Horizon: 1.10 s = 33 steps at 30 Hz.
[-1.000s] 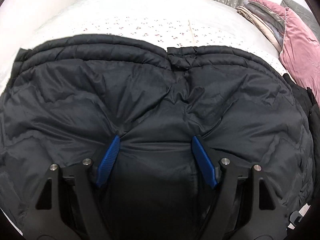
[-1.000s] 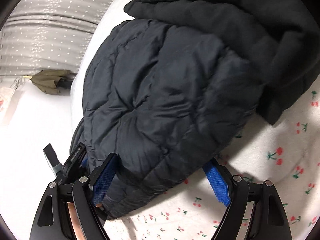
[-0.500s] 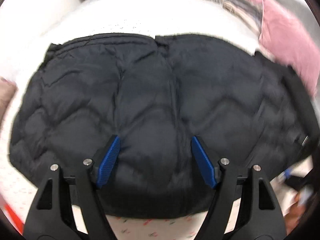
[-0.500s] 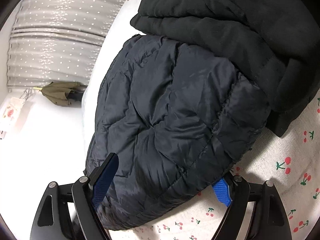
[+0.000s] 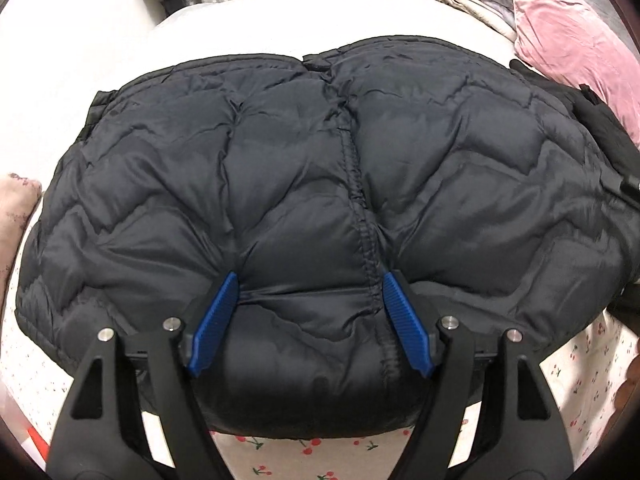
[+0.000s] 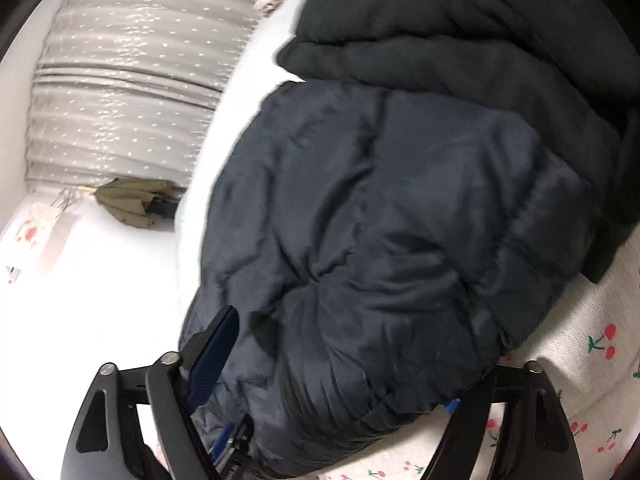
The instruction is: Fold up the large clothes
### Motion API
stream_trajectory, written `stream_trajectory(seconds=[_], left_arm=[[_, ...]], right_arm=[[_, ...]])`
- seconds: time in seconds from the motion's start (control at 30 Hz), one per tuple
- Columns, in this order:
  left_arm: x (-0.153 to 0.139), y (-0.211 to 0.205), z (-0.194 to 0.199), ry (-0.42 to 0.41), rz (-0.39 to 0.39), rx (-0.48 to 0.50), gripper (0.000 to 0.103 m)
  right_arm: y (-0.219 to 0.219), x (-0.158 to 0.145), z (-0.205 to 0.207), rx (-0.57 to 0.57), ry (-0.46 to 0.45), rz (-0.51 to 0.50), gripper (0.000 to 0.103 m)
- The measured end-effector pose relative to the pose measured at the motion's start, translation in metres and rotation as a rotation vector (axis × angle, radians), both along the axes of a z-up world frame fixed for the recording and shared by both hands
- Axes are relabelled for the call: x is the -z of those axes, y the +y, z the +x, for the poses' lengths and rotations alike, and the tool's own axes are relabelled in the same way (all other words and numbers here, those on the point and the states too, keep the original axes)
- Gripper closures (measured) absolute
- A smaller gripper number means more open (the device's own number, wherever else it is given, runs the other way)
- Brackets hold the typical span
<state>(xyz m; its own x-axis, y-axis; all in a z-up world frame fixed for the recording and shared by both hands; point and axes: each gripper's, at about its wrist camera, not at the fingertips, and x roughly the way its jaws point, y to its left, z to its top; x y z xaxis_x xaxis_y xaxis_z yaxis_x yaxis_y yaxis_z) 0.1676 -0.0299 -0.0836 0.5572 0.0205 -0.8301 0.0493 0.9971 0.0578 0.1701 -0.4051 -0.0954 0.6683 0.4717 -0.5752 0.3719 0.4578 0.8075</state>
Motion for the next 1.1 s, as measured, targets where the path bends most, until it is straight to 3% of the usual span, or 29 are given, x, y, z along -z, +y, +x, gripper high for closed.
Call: stream_trajectory(seconds=[0.07,0.13,0.27,0.33,0.5,0.67,0.83,0.97,1.1], left_arm=[[0.000,0.001,-0.001,-0.004,-0.010,0.003,0.028],[-0.001,0.001,-0.003,-0.007,-0.017,0.006,0.028],[-0.001,-0.003,-0.006,-0.009,-0.018,0.010,0.028],[-0.002,-0.005,-0.008,-0.011,-0.024,0.016,0.028],[-0.008,-0.006,-0.014,-0.001,-0.096,0.046,0.028],[-0.013,-0.026,-0.030,0.011,-0.160,0.139,0.028],[-0.011,-0.064,-0.054,-0.004,-0.124,0.259,0.028],[-0.001,-0.085,-0.057,-0.020,-0.015,0.279,0.028],[-0.006,-0.076,-0.055,-0.002,-0.077,0.270,0.028]], right_arm=[[0.002,-0.014,0.001,-0.005,-0.043,-0.027,0.041],[0.003,-0.024,-0.003,0.004,-0.066,-0.062,0.066],[0.003,-0.031,-0.007,0.012,-0.094,-0.050,0.078],[0.005,-0.043,-0.008,0.008,-0.113,-0.106,0.083],[0.017,-0.081,-0.009,-0.014,-0.187,-0.271,0.088],[0.010,-0.115,-0.031,0.028,-0.245,-0.409,0.089],[-0.010,-0.132,-0.063,0.124,-0.255,-0.523,0.089],[0.002,-0.132,-0.062,0.098,-0.230,-0.611,0.089],[-0.002,-0.130,-0.057,0.098,-0.235,-0.583,0.089]])
